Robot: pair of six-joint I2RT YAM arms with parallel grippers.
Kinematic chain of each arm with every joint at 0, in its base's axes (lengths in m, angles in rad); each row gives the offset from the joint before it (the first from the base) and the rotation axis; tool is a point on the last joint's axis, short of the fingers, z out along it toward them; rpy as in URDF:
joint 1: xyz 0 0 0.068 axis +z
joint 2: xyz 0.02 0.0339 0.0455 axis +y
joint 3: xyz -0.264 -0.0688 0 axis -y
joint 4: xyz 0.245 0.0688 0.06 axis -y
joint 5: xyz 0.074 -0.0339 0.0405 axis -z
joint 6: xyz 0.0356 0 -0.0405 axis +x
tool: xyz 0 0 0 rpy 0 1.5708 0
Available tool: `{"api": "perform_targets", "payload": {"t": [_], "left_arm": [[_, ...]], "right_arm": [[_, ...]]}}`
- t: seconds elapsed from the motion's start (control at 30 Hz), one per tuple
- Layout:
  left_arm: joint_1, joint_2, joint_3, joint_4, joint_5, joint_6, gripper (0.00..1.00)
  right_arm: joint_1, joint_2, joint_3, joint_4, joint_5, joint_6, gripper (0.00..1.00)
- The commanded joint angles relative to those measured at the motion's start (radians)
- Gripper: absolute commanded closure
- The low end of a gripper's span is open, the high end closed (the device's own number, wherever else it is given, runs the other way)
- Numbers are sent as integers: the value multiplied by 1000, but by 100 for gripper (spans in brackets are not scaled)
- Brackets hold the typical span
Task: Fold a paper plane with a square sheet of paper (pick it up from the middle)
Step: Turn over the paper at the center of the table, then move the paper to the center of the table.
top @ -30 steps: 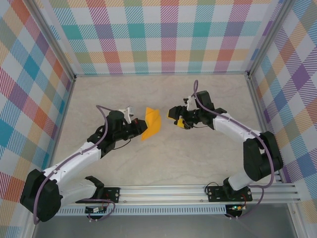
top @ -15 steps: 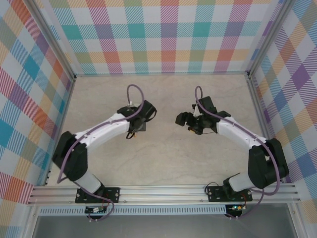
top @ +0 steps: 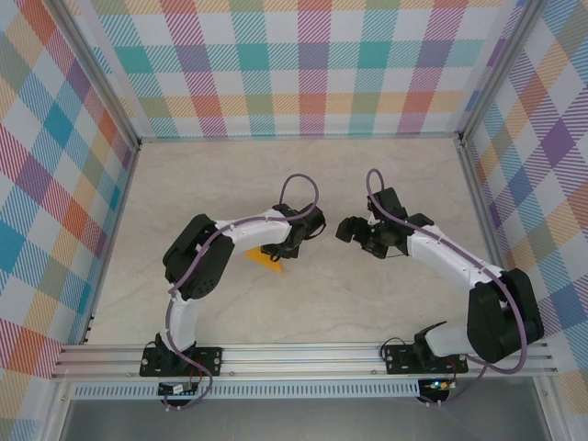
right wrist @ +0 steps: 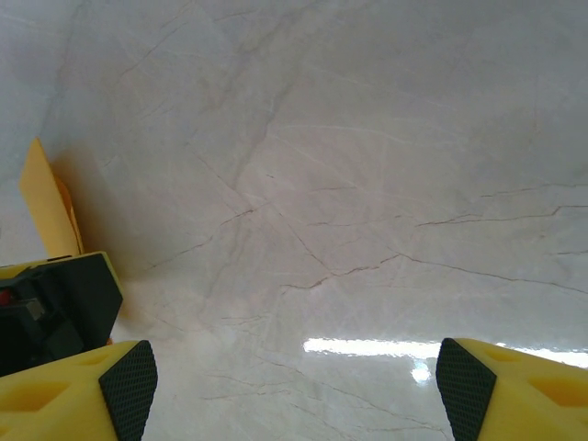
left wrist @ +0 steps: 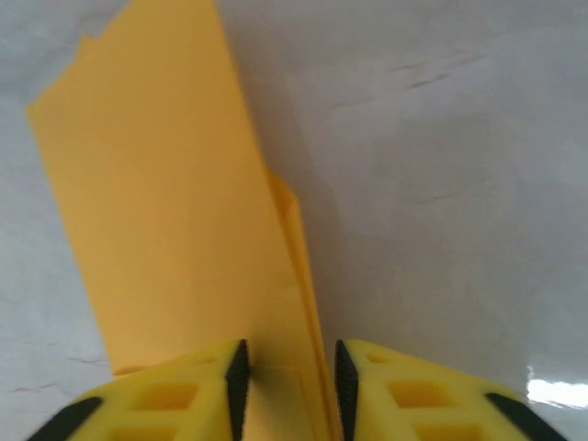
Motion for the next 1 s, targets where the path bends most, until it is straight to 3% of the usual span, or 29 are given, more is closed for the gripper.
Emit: {"api": "perform_targets", "payload": {"t": [0.0, 0.3, 0.5, 0.77, 0.97], "left_arm": [[4, -59, 31, 68, 114, 18, 56], [115, -328, -142, 227, 322, 5, 33], [233, -525, -318, 254, 285, -57, 19], [420, -697, -560, 305, 344, -122, 13], [499, -778, -671, 331, 396, -142, 11]], "right_arm": [[1, -33, -11, -26, 35, 3, 18], [38, -11, -9, 47, -31, -21, 18], [217, 124, 99, 102, -26, -19, 20], [433, 419, 352, 164, -35, -19, 35], [454, 586, 484, 191, -79, -4, 44]]}}
